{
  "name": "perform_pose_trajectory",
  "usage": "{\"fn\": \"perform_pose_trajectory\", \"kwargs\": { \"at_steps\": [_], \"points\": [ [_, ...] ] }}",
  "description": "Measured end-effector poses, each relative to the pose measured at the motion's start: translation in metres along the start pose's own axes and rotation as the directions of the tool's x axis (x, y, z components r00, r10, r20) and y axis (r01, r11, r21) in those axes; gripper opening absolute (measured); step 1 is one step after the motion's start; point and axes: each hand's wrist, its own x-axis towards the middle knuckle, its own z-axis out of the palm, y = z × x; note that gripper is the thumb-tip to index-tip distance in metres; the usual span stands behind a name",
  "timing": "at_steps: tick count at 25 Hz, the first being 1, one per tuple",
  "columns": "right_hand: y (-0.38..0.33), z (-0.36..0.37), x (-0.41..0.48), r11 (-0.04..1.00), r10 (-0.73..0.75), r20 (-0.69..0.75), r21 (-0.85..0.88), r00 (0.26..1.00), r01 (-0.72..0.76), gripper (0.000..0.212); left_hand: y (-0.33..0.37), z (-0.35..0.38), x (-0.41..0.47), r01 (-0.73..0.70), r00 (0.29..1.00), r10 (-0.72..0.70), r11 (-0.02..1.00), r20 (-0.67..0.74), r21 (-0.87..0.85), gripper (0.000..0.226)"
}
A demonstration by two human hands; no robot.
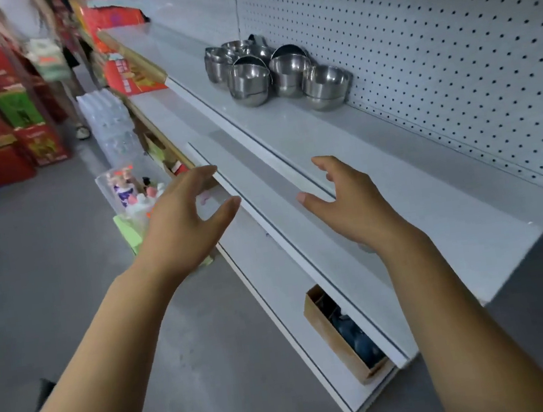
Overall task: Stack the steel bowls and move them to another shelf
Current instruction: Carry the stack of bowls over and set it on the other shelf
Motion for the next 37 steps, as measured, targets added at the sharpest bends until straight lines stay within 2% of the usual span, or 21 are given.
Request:
{"fn": "perform_pose_trajectory", "kwargs": {
  "at_steps": [3,8,11,17,20,27,30,33,37],
  "points": [
    [-0.01,0.028,0.027,0.998,0.063,-0.062,0.015,0.996,-0.062,0.064,-0.041,0.0,0.044,-0.049,0.997,0.049,0.999,0.058,0.005,0.058],
    [0.005,0.05,0.07,0.981,0.192,-0.104,-0.021,0.976,-0.195,0.064,-0.094,0.03,0.101,-0.028,0.984,0.041,0.997,0.171,-0.077,0.061],
    [0.016,0.056,0.113,0.969,0.243,-0.154,-0.004,0.958,-0.246,0.065,-0.117,0.042,0.146,-0.014,0.989,0.032,0.992,0.148,-0.122,0.062],
    [0.025,0.069,0.219,0.962,0.269,-0.174,0.094,0.947,-0.256,0.068,-0.144,0.059,0.241,-0.048,0.987,0.065,0.993,0.15,-0.11,0.063],
    [0.031,0.068,0.271,0.963,0.269,-0.201,0.084,0.942,-0.257,0.069,-0.153,0.076,0.288,-0.063,0.987,0.08,0.991,0.139,-0.118,0.066],
    [0.055,0.067,0.324,0.939,0.342,-0.301,0.06,0.891,-0.34,0.066,-0.172,0.128,0.378,-0.086,0.98,0.127,0.965,0.154,-0.246,0.072],
    [0.065,0.069,0.344,0.917,0.374,-0.437,0.041,0.818,-0.397,0.062,-0.183,0.154,0.417,-0.078,0.986,0.12,0.945,0.114,-0.317,0.075],
    [0.065,0.077,0.366,0.883,0.424,-0.578,0.092,0.697,-0.461,0.063,-0.196,0.176,0.45,-0.113,0.984,0.157,0.914,0.085,-0.389,0.082],
    [0.063,0.087,0.397,0.845,0.488,-0.696,0.224,0.527,-0.486,0.064,-0.215,0.201,0.479,-0.143,0.958,0.247,0.851,0.143,-0.506,0.088]
  ]
}}
